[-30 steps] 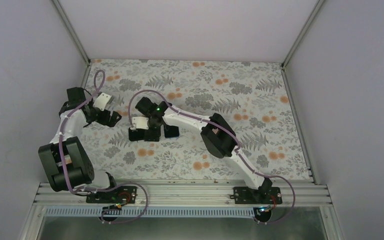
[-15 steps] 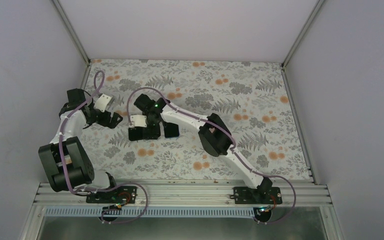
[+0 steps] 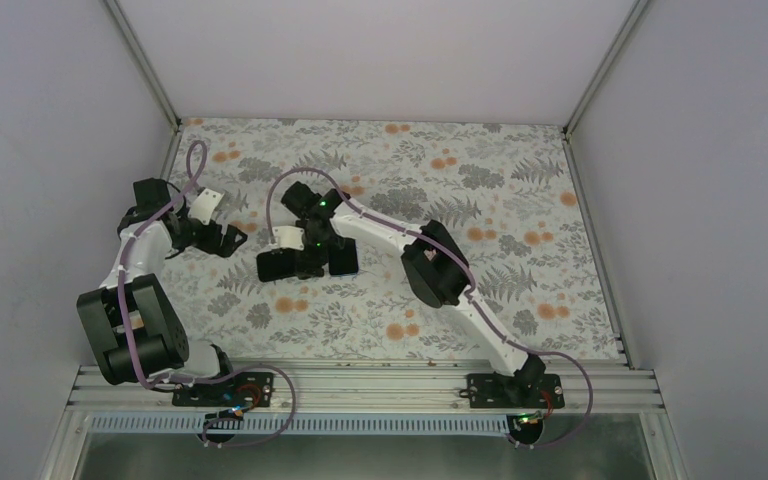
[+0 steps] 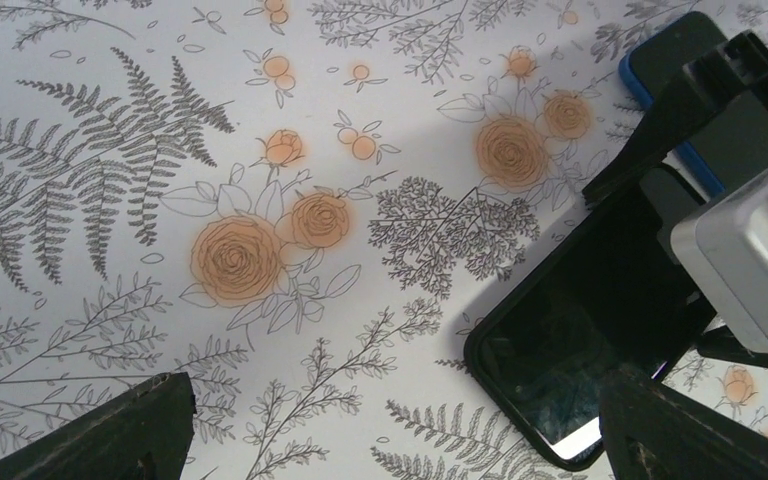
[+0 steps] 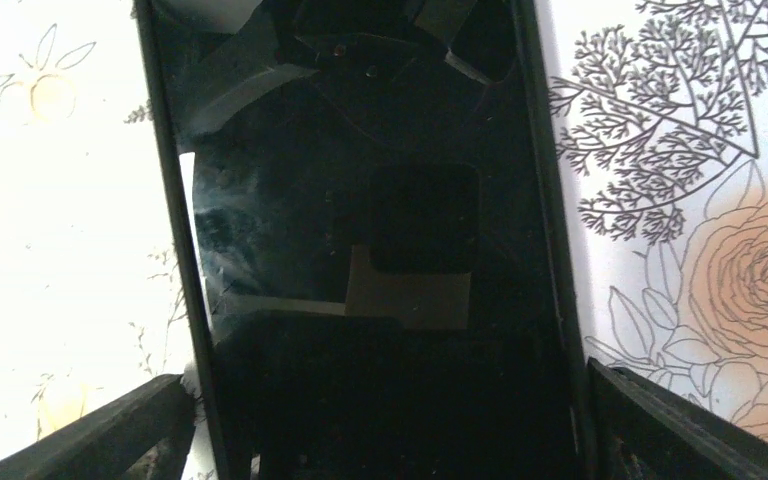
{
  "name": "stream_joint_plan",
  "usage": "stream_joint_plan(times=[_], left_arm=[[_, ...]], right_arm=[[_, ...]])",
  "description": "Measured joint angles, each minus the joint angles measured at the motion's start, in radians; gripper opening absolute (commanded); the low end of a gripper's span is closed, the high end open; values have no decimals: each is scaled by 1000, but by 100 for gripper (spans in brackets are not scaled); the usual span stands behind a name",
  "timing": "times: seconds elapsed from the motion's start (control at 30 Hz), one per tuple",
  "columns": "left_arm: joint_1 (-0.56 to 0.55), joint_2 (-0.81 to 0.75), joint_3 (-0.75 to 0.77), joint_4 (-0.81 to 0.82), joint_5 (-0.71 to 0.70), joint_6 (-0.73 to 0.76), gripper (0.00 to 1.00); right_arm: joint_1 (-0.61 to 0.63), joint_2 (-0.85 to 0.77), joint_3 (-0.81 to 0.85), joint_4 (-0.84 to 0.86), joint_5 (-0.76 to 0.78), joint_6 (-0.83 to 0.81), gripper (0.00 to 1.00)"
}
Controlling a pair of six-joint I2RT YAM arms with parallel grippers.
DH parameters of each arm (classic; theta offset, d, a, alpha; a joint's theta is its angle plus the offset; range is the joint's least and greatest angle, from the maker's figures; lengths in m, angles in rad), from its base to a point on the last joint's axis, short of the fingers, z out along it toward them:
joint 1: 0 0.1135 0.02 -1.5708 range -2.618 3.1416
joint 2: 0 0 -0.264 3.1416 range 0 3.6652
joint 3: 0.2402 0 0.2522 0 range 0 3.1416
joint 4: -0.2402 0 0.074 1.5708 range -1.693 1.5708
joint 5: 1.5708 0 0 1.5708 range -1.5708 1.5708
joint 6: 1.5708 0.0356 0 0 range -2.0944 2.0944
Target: Take the phone out of the phone case
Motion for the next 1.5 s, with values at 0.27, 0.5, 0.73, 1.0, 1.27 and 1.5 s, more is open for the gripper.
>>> stream_joint_plan(times=[0.27, 0.5, 0.73, 1.0, 1.27, 1.5], left_arm=[[0, 23, -3, 3, 76, -19, 100], [0, 62, -30, 13, 134, -53, 100], [0, 183, 31, -31, 285, -58, 100], [-11, 365, 146, -190, 484, 19, 100], [-66, 416, 185, -297, 594, 89, 88], [-87, 423, 191, -350, 626, 131, 70]], right_arm=[[1, -63, -111, 60, 6, 5, 65], [13, -199, -324, 140, 71, 26, 60], [27, -284, -400, 176, 135, 48, 62], [27, -395, -422, 234, 185, 71, 62], [27, -412, -420, 262, 216, 73, 63], [27, -412, -391, 262, 230, 72, 62]])
